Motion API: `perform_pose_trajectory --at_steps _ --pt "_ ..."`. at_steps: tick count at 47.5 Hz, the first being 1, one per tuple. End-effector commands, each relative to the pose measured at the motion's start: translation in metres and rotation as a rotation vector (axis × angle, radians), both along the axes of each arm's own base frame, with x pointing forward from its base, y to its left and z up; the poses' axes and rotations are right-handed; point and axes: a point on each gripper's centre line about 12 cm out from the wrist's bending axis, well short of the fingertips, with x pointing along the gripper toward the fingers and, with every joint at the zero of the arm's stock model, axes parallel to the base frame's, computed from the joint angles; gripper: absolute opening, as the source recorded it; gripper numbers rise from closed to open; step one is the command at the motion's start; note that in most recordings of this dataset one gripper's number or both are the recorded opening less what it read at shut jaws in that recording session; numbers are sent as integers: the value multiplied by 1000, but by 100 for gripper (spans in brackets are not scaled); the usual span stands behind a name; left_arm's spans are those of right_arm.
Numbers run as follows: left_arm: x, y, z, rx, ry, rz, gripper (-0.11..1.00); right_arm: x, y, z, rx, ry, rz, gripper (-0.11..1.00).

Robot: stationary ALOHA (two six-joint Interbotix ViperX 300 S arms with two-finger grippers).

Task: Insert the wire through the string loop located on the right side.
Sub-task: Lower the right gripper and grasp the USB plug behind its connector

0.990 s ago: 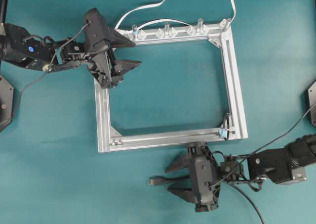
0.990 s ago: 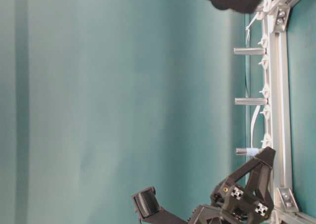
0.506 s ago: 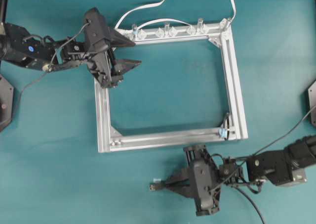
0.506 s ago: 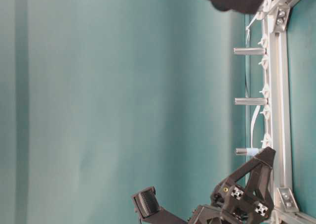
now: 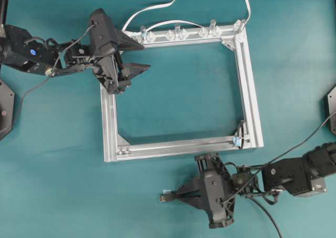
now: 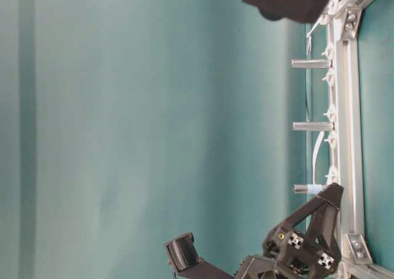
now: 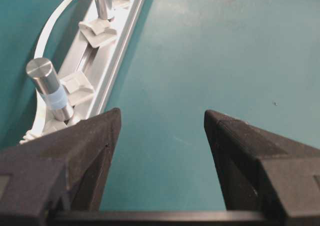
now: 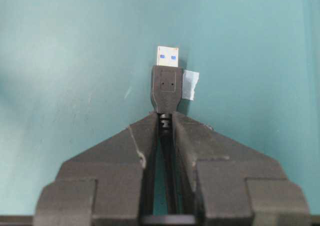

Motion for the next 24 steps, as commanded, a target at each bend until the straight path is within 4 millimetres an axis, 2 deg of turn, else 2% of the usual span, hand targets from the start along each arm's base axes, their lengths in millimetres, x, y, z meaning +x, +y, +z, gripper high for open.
perform_pose_trajectory --at_steps 1,15,24 --pt "4 1 10 13 -31 -3 70 6 0 17 20 -36 -5 14" --pt "4 1 11 13 -33 -3 70 5 -3 26 34 -26 -4 14" --pt "5 -1 12 13 -33 -9 70 2 -3 50 62 -20 16 14"
